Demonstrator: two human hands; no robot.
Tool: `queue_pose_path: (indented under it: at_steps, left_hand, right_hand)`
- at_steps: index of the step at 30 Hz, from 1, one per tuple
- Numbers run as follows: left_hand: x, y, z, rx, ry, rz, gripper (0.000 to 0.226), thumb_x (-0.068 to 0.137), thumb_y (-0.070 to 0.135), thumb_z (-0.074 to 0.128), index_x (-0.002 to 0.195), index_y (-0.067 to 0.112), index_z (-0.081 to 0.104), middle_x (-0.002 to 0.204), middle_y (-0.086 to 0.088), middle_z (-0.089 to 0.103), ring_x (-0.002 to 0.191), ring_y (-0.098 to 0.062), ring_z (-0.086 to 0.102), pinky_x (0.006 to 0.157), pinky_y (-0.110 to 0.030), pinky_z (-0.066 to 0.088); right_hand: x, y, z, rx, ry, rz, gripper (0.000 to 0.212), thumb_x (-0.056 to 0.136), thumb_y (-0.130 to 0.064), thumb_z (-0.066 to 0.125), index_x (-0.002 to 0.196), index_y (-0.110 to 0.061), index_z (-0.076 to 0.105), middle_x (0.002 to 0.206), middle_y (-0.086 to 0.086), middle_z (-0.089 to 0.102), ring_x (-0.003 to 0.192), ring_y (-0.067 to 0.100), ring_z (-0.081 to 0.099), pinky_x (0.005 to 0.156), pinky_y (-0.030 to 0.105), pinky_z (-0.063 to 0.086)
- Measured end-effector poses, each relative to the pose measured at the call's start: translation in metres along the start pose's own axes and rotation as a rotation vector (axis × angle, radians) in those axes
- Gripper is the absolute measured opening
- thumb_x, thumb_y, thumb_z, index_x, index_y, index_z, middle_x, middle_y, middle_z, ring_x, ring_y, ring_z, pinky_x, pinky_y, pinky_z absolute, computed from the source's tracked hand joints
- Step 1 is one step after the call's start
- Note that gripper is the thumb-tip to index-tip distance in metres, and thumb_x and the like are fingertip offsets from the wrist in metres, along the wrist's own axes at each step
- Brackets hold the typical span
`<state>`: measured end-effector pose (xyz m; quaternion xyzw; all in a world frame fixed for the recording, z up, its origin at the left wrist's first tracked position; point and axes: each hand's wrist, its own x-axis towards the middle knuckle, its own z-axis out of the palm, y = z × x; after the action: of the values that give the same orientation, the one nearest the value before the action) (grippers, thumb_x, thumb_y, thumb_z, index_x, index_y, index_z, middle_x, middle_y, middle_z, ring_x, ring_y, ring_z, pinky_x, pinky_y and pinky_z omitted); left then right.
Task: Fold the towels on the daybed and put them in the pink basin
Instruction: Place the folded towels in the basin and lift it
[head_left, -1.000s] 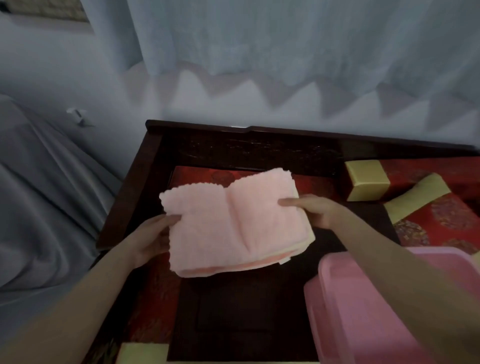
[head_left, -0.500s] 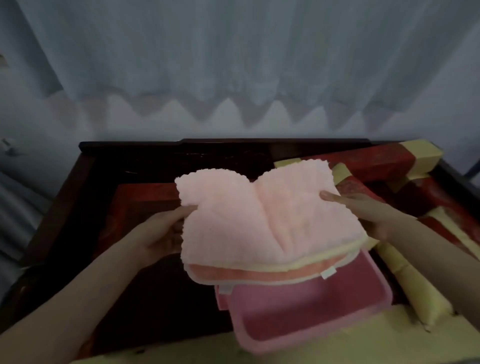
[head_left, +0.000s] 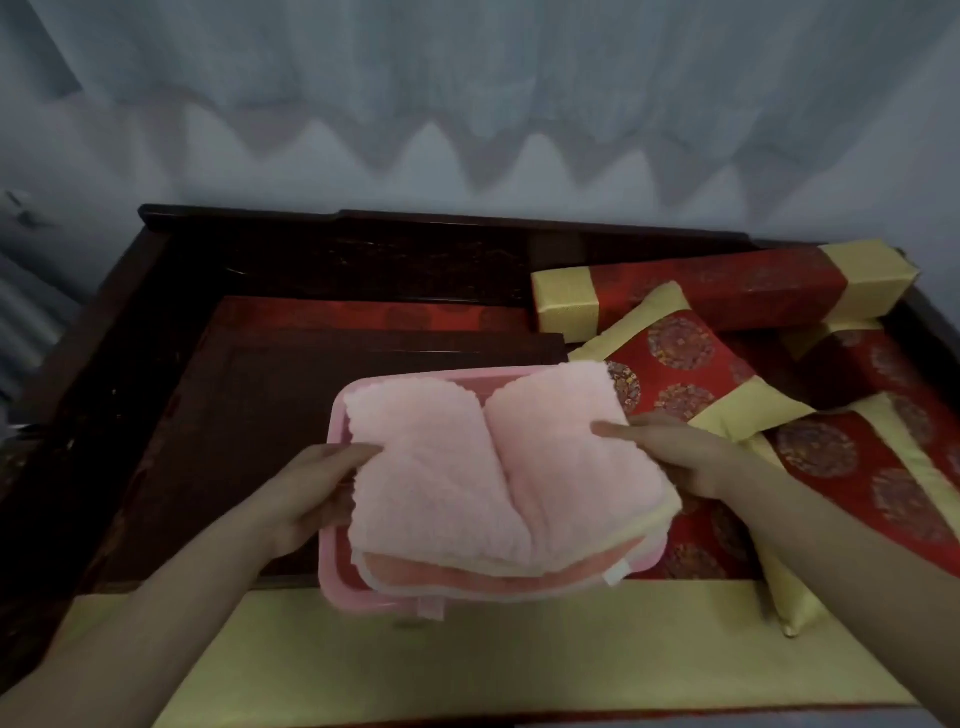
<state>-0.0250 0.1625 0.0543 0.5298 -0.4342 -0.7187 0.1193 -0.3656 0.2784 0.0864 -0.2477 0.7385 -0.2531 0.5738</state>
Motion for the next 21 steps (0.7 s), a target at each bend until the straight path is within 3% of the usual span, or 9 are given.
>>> queue_pose_path:
  at_steps: [3,6,8,11,13,15,17,19,21]
  left_hand:
    - [0.022,-0.005,0.02,0.053,0.089,-0.036,0.019,0.093,0.016,0.054,0.101,0.003,0.066,0.071,-0.005,0.072,0.059,-0.013,0.067,0.051,-0.023,0.052]
    - [0.052,-0.01,0.036,0.175,0.199,0.007,0.024,0.092,0.007,0.049,0.108,-0.005,0.061,0.079,-0.01,0.066,0.068,-0.022,0.063,0.059,-0.025,0.049]
    - [0.067,-0.017,0.039,0.303,0.266,0.014,0.022,0.091,0.005,0.048,0.108,-0.003,0.06,0.086,-0.016,0.067,0.074,-0.027,0.062,0.056,-0.022,0.045]
    - [0.083,-0.029,0.032,0.59,0.281,-0.015,0.031,0.09,0.001,0.047,0.119,-0.008,0.055,0.123,-0.028,0.058,0.101,-0.03,0.057,0.077,-0.029,0.042]
    - [0.082,-0.027,0.034,0.834,0.311,0.02,0.043,0.092,0.002,0.045,0.133,-0.01,0.039,0.138,-0.027,0.046,0.122,-0.032,0.05,0.095,-0.031,0.038]
    - [0.078,-0.027,0.038,1.076,0.395,0.051,0.057,0.093,0.004,0.042,0.143,-0.01,0.017,0.14,-0.024,0.043,0.124,-0.034,0.05,0.096,-0.034,0.042]
    - [0.074,-0.026,0.039,1.356,0.461,0.219,0.071,0.093,0.005,0.041,0.148,-0.004,-0.003,0.15,-0.024,0.028,0.133,-0.035,0.04,0.099,-0.036,0.042]
    - [0.072,-0.028,0.037,1.526,0.478,0.466,0.082,0.085,0.004,0.055,0.15,0.003,0.005,0.156,-0.02,0.021,0.139,-0.038,0.031,0.103,-0.045,0.041]
    - [0.069,-0.027,0.038,1.678,0.367,0.59,0.078,0.081,0.01,0.061,0.148,0.005,0.022,0.155,-0.018,0.027,0.14,-0.036,0.032,0.108,-0.052,0.035]
  right_hand:
    - [0.035,0.003,0.032,0.027,0.052,0.019,0.033,0.085,-0.03,0.067,0.111,-0.01,0.064,0.103,0.013,0.073,0.093,0.027,0.07,0.085,0.036,0.055]
    - [0.07,0.005,0.057,0.014,0.164,0.018,0.017,0.081,-0.027,0.062,0.094,-0.017,0.058,0.089,0.013,0.066,0.076,0.026,0.062,0.068,0.031,0.049]
    - [0.087,0.01,0.064,-0.006,0.205,0.038,0.022,0.081,-0.027,0.06,0.093,-0.009,0.061,0.079,0.008,0.063,0.068,0.024,0.059,0.061,0.026,0.045]
    - [0.103,0.023,0.064,-0.117,0.217,0.04,0.036,0.087,-0.029,0.054,0.108,-0.002,0.062,0.097,0.012,0.067,0.087,0.028,0.063,0.073,0.027,0.047]
    - [0.107,0.029,0.062,-0.296,0.225,0.007,0.039,0.094,-0.027,0.047,0.119,0.0,0.058,0.115,0.017,0.064,0.105,0.031,0.061,0.083,0.028,0.045]
    - [0.109,0.031,0.064,-0.565,0.246,-0.053,0.049,0.096,-0.023,0.042,0.136,0.005,0.039,0.128,0.02,0.057,0.115,0.033,0.056,0.089,0.029,0.043]
    - [0.108,0.032,0.069,-0.796,0.336,-0.149,0.066,0.095,-0.016,0.041,0.148,0.001,0.006,0.141,0.02,0.044,0.123,0.035,0.05,0.098,0.038,0.044]
    - [0.1,0.033,0.073,-1.06,0.488,-0.3,0.075,0.091,-0.009,0.043,0.15,-0.011,-0.003,0.153,0.015,0.025,0.136,0.035,0.033,0.108,0.046,0.036]
    - [0.09,0.033,0.074,-1.325,0.553,-0.513,0.078,0.087,-0.007,0.047,0.151,-0.019,0.003,0.157,0.013,0.017,0.144,0.034,0.017,0.116,0.051,0.02]
